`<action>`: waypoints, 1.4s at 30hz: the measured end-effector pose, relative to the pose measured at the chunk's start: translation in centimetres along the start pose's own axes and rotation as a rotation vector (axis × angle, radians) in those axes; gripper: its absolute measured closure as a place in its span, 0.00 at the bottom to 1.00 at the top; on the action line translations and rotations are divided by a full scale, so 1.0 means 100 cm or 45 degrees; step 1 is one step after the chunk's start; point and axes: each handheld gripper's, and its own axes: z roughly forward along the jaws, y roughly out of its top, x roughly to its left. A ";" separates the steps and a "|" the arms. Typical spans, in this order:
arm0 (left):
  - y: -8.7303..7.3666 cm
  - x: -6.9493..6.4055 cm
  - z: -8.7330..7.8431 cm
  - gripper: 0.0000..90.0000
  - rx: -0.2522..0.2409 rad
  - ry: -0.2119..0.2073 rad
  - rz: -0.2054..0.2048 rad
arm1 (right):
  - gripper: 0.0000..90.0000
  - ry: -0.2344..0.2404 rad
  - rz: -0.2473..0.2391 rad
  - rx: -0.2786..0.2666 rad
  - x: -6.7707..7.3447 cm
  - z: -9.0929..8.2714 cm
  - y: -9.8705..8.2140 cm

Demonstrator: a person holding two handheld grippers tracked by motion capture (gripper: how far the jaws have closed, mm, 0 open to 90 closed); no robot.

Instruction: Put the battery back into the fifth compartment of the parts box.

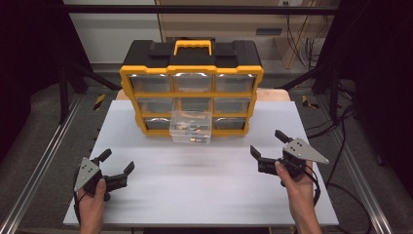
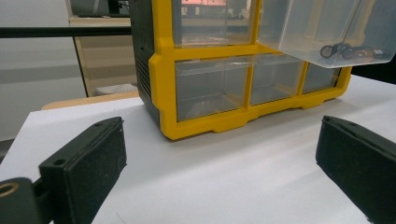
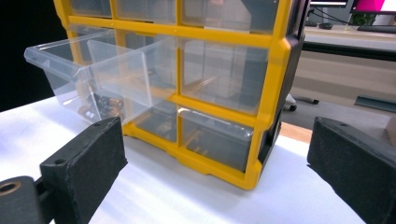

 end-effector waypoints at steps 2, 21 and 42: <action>0.001 0.000 -0.001 0.02 -0.006 -0.012 -0.001 | 0.06 -0.004 0.001 -0.005 -0.001 -0.002 -0.005; 0.007 -0.003 -0.011 0.02 -0.032 -0.108 0.043 | 0.06 0.020 -0.003 0.018 -0.002 -0.015 -0.040; -0.006 -0.029 -0.003 0.01 0.031 -0.260 0.109 | 0.06 0.102 0.092 0.060 -0.002 0.001 -0.076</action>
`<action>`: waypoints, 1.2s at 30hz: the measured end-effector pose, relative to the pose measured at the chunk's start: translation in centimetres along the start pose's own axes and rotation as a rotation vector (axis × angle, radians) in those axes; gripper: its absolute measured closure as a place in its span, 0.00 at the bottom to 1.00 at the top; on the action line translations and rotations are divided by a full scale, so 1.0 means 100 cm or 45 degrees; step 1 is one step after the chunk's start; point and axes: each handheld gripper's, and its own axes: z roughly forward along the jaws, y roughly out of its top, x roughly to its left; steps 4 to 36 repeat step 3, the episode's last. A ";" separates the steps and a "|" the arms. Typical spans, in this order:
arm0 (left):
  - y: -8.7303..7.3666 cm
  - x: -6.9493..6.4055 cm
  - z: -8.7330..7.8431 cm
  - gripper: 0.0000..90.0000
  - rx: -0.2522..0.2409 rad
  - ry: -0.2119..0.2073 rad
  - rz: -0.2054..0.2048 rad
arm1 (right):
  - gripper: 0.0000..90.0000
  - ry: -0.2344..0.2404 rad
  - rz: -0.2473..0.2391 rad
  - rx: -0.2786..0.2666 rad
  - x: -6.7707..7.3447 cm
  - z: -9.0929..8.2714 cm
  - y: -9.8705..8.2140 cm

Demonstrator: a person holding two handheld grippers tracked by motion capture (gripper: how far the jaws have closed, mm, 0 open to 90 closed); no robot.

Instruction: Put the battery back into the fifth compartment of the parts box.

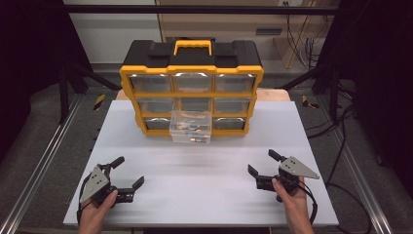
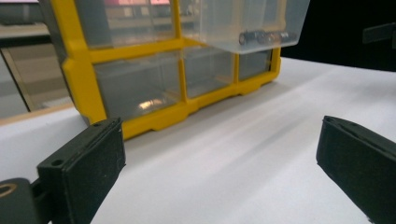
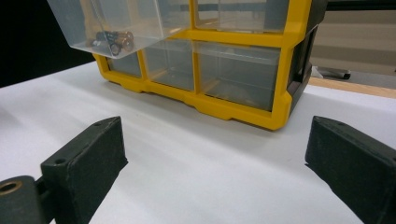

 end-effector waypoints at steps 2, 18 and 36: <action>-0.002 -0.001 0.004 0.01 0.062 0.003 -0.018 | 0.06 -0.019 0.015 0.003 0.000 -0.001 -0.002; -0.003 -0.001 0.006 0.01 0.087 0.007 -0.026 | 0.06 -0.027 0.019 0.004 -0.001 -0.001 -0.003; -0.003 -0.001 0.006 0.01 0.087 0.007 -0.026 | 0.06 -0.027 0.019 0.004 -0.001 -0.001 -0.003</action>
